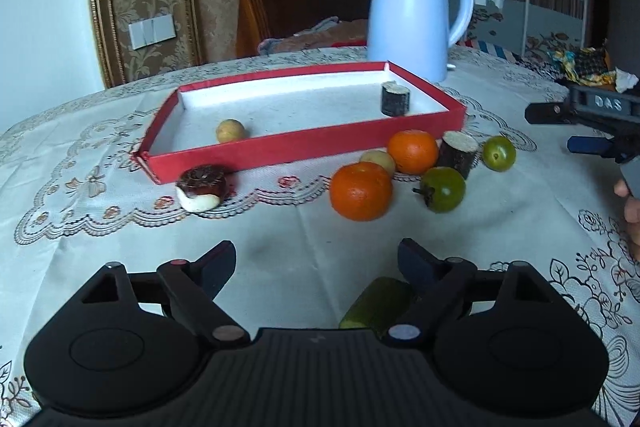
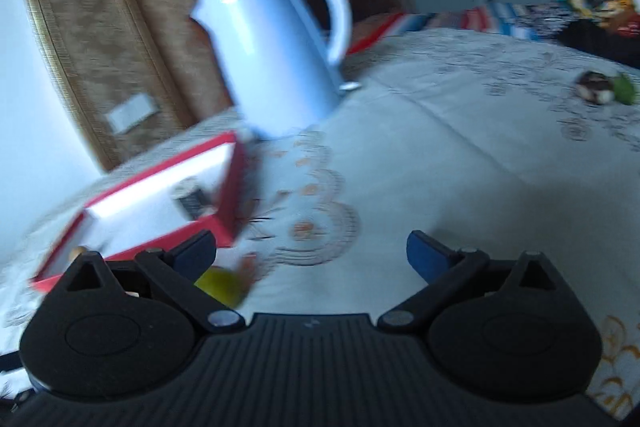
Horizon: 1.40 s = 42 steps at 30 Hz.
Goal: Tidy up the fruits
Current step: 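Close the left gripper on the green cucumber chunk while the right grasps a green round fruit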
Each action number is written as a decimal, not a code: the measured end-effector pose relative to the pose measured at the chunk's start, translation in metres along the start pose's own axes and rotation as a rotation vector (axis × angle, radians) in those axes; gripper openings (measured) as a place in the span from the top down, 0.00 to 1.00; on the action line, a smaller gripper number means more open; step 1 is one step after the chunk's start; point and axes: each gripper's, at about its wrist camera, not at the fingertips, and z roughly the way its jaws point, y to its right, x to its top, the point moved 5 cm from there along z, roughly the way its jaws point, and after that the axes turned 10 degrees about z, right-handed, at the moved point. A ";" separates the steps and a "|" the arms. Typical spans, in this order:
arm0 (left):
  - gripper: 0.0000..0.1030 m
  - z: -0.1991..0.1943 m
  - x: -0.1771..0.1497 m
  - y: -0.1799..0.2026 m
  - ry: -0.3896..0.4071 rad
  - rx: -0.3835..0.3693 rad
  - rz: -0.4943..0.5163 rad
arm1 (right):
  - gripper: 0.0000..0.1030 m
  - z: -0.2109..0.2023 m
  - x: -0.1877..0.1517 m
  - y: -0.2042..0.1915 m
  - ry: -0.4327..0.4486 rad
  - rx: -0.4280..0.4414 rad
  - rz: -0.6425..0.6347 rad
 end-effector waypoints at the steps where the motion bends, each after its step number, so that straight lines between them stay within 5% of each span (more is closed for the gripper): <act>1: 0.14 -0.002 -0.001 -0.001 0.004 -0.017 -0.001 | 0.02 -0.002 -0.002 -0.005 -0.005 0.027 -0.036; 5: 0.14 -0.010 -0.005 0.009 0.013 -0.055 0.059 | 0.02 -0.003 -0.012 -0.027 -0.032 0.033 -0.193; 16: 0.14 -0.002 -0.009 0.020 -0.021 -0.087 0.125 | 0.00 0.013 -0.028 -0.040 -0.174 -0.010 -0.306; 28: 0.15 -0.002 -0.008 0.024 -0.020 -0.147 0.128 | 0.10 0.026 -0.030 -0.049 -0.180 -0.082 -0.377; 42: 0.14 -0.001 -0.008 0.024 -0.029 -0.134 0.128 | 0.23 0.038 -0.028 -0.058 -0.177 -0.097 -0.423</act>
